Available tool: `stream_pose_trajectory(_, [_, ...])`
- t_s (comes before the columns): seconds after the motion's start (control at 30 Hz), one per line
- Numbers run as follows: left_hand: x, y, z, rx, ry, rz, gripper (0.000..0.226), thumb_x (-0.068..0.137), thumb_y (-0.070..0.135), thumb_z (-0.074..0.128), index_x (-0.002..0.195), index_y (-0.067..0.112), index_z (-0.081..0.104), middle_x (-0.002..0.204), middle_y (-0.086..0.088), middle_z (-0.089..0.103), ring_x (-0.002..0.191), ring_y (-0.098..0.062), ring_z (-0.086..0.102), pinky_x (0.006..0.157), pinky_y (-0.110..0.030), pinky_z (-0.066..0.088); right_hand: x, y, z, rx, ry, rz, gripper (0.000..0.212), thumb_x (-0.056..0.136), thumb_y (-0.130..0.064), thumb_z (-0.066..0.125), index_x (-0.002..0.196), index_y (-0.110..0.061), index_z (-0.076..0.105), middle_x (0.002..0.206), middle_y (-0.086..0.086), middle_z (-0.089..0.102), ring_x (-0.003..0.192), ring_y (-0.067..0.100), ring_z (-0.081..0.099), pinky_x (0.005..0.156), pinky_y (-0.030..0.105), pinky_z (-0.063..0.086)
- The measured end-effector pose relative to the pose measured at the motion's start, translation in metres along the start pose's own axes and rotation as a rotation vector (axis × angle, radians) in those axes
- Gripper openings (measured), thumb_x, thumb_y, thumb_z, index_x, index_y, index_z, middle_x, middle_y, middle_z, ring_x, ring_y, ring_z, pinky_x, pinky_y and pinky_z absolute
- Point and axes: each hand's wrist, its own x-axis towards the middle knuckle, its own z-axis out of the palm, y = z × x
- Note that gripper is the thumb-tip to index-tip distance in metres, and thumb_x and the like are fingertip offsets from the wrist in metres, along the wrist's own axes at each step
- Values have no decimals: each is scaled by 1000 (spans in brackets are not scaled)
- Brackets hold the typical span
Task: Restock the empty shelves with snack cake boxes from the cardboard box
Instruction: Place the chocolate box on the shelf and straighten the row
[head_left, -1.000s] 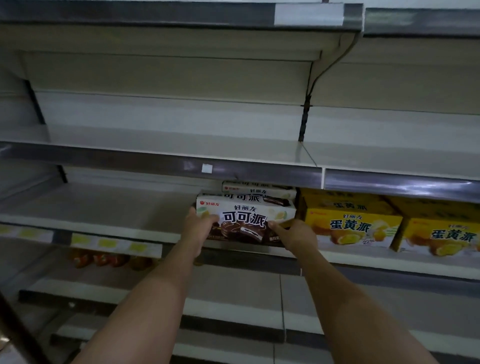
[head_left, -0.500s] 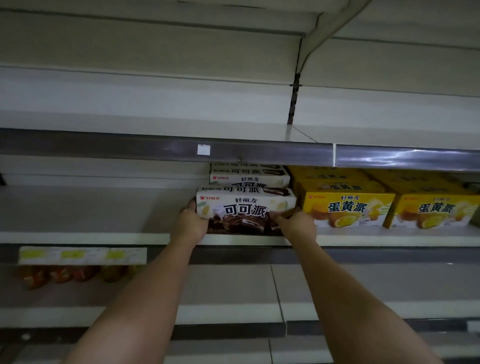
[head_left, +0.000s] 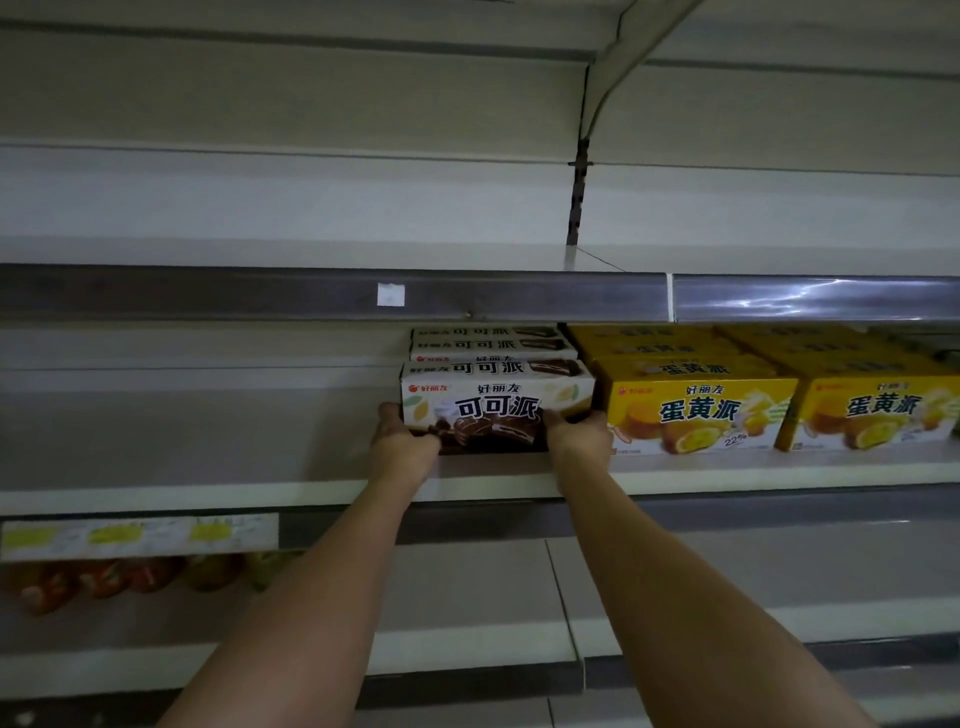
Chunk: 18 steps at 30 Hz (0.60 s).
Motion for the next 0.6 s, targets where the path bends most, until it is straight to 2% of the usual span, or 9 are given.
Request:
stream_pose_trajectory(0.07, [5,0,4,-40,-6,-21,44,83,3,63,121,14,43,121,-10,55,109,-25,54,87,-34,47,1,-2,6,98,-14,14,69,84,-32,70,138,-7,34,134,17,48,121,38,49,101,47,42])
stream_pose_trajectory(0.17, [10,2,8,-94,-18,-51,54,80,7,67,129,17,44,128,-11,50,113,-26,52,91,-34,45,2,-6,11,155,-38,33,70,86,-28,67,141,-6,28,139,17,44,124,37,47,101,45,40])
stream_pose_trajectory(0.3, [12,4,15,-158,-36,-70,60,82,7,66,135,16,41,128,-8,51,116,-27,50,96,-37,42,3,-5,15,137,-138,23,60,88,-31,61,139,-10,38,136,14,47,119,35,50,96,41,41])
stream_pose_trajectory(0.43, [9,4,18,-192,-6,-77,46,86,7,62,125,9,36,112,-9,54,106,-25,52,85,-35,41,3,-3,19,147,-209,8,58,89,-34,60,140,-15,40,139,11,45,120,34,48,102,46,40])
stream_pose_trajectory(0.6, [6,5,21,-158,-54,-95,50,89,9,60,131,9,35,118,-10,50,104,-24,48,86,-36,39,0,-1,14,144,-251,13,60,89,-34,62,143,-19,40,143,9,43,125,33,46,106,45,37])
